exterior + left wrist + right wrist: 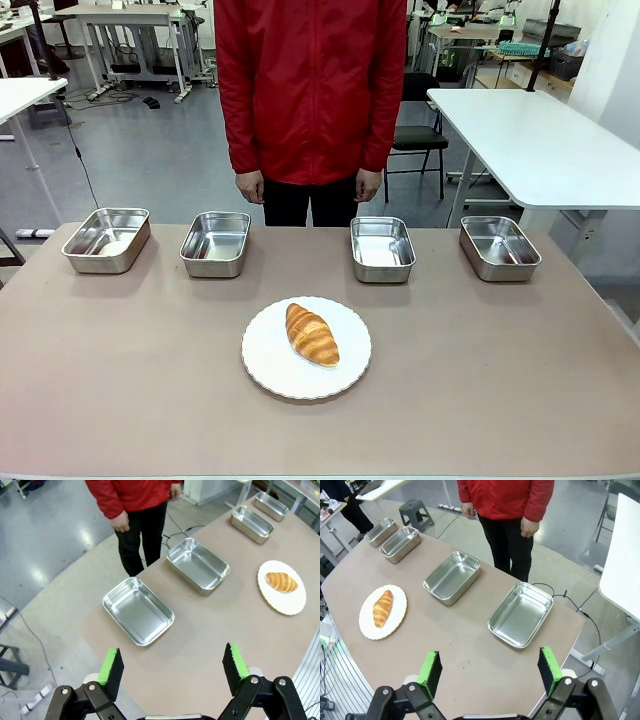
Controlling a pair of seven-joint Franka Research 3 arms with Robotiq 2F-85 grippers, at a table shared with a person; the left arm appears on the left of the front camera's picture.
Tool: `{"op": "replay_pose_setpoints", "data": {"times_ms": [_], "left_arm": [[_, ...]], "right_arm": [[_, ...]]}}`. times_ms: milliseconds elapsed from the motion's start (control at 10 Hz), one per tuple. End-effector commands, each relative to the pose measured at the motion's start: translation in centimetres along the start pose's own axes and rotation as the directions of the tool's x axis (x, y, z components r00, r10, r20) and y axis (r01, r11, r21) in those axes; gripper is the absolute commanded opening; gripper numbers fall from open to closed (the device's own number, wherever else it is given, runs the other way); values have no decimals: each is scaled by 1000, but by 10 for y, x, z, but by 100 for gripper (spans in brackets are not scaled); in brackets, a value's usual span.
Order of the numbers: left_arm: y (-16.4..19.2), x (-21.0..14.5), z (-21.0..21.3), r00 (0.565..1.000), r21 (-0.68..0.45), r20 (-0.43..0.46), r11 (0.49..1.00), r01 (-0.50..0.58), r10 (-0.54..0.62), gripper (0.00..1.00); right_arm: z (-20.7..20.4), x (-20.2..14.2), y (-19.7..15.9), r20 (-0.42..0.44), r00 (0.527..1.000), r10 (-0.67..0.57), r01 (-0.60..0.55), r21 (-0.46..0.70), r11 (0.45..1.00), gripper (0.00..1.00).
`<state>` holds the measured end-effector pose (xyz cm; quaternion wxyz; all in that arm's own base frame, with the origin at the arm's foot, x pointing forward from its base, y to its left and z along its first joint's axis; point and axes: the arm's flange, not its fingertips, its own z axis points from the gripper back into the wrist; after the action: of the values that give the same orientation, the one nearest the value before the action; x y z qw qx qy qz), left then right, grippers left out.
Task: Place the bread in the container.
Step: Place the Butter Roll into the Airtight Container indicated by the human.
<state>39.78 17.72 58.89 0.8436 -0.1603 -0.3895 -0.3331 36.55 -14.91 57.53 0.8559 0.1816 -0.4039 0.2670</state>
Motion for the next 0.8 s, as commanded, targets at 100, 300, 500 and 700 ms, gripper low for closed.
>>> {"op": "replay_pose_setpoints", "data": {"times_ms": [100, 300, 500, 700], "left_arm": [[-1, 1, 0, 1000, -2, -2, 1000, 7, -7, 100], [-1, 1, 0, 1000, -2, -2, 1000, 7, -7, 100], [-1, 1, 0, 1000, -2, -2, 1000, 7, -7, 100], [-1, 1, 0, 1000, -2, -2, 1000, 7, -7, 100]], "right_arm": [[-1, 1, -1, 21, 1000, 7, -7, 10, 1000, 100], [-1, 1, -1, 21, 1000, 7, -7, 10, 1000, 100], [-1, 1, -1, 21, 1000, 7, -7, 10, 1000, 100], [-1, 1, -1, 21, 1000, 7, -7, 10, 1000, 100]]}}
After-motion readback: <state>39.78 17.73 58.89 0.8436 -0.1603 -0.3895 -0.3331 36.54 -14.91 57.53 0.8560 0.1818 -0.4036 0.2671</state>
